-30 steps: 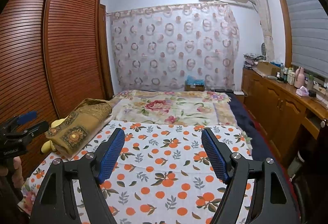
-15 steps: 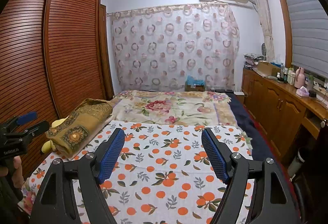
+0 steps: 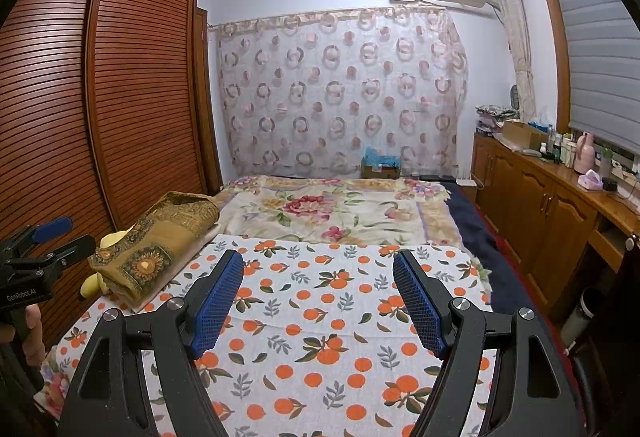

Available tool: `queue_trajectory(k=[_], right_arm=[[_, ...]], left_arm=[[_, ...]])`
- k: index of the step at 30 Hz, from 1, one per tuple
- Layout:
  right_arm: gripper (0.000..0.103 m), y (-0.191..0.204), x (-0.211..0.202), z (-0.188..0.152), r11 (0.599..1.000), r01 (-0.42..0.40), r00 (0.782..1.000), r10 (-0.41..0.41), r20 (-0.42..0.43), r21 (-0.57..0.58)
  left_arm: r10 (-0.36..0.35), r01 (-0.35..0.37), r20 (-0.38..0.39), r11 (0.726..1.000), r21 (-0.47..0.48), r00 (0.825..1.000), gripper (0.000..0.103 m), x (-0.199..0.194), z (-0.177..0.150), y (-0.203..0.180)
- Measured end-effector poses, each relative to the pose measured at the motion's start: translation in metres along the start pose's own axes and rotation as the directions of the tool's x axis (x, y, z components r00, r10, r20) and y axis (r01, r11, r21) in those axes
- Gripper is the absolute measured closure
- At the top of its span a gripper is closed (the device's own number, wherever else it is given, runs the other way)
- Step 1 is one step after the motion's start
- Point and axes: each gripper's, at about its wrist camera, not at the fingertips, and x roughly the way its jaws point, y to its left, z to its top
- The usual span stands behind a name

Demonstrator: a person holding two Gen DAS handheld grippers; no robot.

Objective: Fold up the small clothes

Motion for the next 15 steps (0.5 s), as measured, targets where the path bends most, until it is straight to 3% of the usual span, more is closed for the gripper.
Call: queue_trajectory(k=[15], right_arm=[[0.024, -0.0044, -0.0008, -0.0016, 1.000, 0.001, 1.000, -0.001, 0.003, -0.003]], left_arm=[[0.001, -0.001, 0.000, 1.000, 0.001, 1.000, 0.010, 0.0003, -0.0013, 0.0008]])
